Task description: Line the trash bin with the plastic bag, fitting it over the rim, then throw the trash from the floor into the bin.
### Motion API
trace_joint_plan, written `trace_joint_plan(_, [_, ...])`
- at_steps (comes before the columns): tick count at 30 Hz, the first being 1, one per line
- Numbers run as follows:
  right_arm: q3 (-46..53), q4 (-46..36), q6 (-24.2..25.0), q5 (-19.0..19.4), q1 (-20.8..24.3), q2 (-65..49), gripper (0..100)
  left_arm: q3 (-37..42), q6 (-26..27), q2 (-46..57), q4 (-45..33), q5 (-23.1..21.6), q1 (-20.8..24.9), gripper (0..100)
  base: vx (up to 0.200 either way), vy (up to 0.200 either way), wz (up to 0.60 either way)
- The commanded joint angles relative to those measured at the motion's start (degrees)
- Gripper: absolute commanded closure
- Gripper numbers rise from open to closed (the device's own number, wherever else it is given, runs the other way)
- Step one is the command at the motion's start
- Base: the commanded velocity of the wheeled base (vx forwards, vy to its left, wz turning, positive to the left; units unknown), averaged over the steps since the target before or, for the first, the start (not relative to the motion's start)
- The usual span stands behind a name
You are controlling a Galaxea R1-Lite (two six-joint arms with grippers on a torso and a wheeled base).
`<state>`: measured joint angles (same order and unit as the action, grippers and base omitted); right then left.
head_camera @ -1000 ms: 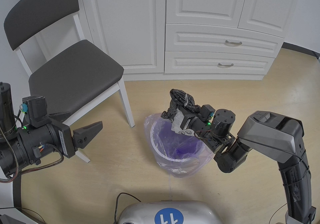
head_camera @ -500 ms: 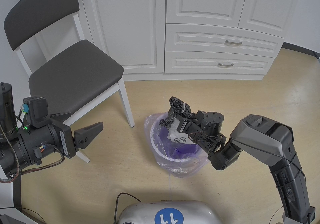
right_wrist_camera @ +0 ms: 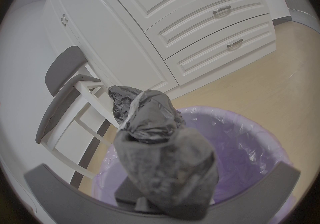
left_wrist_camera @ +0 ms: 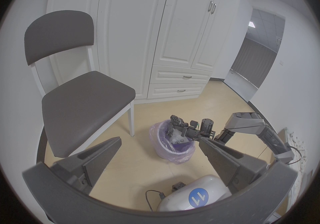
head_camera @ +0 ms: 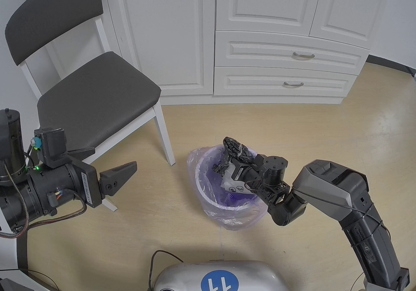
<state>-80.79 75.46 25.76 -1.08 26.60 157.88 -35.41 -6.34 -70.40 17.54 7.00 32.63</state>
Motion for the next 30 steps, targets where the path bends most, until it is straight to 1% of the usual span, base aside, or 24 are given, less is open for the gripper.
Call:
trace_joint_plan(1, [-0.1,0.4,0.0,0.0,0.0,0.9,100,0.0,0.0,-0.3,0.0,-0.1,0.1,0,0.000,0.000,0.00])
trace_joint_plan(4, [0.1,0.7,0.0,0.0,0.1,0.9,100,0.0,0.0,-0.3,-0.1,0.0,0.1,0,0.000,0.000,0.00])
trace_joint_plan(5, [0.3,0.7,0.0,0.0,0.2,0.8,0,0.1,0.0,-0.3,-0.1,-0.1,0.1,0,0.000,0.000,0.00])
trace_joint_plan(9, [0.5,1.1,0.0,0.1,0.3,0.9,0,0.0,-0.1,-0.3,0.0,0.0,0.1,0,0.000,0.000,0.00])
trace_joint_plan(13, [1.9,3.7,-0.1,0.8,0.1,0.9,0,0.0,-0.1,-0.3,0.0,0.0,0.1,0,0.000,0.000,0.00])
trace_joint_plan(20, [3.1,4.5,-0.2,0.8,0.2,-0.1,0,0.0,-0.2,-0.2,0.0,0.0,0.0,0,0.000,0.000,0.00])
trace_joint_plan(27, [7.7,5.4,-0.7,0.8,0.3,-5.1,0,-0.1,-0.2,-0.1,-0.1,0.0,-0.1,0,0.000,0.000,0.00])
trace_joint_plan(29, [9.5,5.3,-1.5,0.9,0.4,-7.0,0,-0.1,-0.2,0.1,-0.1,0.0,-0.1,0,0.000,0.000,0.00])
trace_joint_plan(30, [11.8,5.3,-3.7,1.3,0.4,-9.2,0,-0.1,-0.2,0.2,-0.1,0.0,-0.1,0,0.000,0.000,0.00])
